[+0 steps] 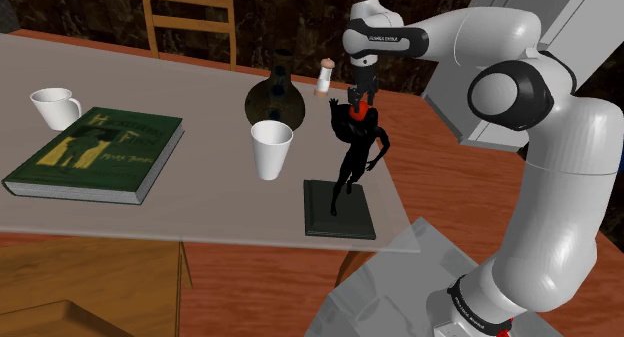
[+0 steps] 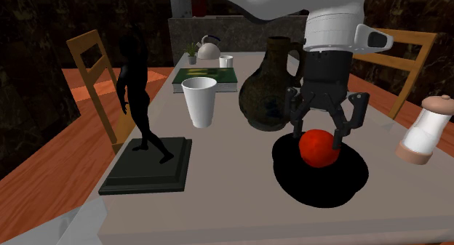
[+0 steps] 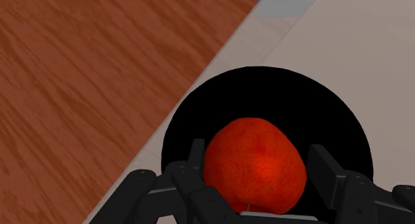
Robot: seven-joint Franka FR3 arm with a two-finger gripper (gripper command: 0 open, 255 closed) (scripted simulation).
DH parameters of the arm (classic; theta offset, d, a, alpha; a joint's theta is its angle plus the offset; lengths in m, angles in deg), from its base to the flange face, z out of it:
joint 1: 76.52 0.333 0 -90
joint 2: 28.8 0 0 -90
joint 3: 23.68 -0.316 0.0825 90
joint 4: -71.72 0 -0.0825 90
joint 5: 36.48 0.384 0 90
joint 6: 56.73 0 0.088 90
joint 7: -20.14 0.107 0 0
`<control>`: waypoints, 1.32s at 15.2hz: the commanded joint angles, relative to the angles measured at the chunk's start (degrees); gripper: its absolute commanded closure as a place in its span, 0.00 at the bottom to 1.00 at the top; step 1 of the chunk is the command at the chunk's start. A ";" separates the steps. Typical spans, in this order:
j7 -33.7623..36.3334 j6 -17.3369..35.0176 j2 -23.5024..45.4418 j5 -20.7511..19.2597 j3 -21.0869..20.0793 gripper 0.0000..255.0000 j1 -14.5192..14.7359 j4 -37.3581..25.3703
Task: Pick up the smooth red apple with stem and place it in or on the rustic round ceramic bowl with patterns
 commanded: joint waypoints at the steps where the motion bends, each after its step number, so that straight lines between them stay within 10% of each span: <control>1: 0.01 0.04 0.00 0.00 0.00 1.00 0.00 0.03; 4: 0.01 0.04 0.00 0.00 0.00 1.00 0.00 0.03; 5: 0.01 0.04 0.00 0.00 0.00 0.00 0.00 0.03; 20: -0.83 -8.62 2.93 0.22 -0.16 0.00 0.91 -11.52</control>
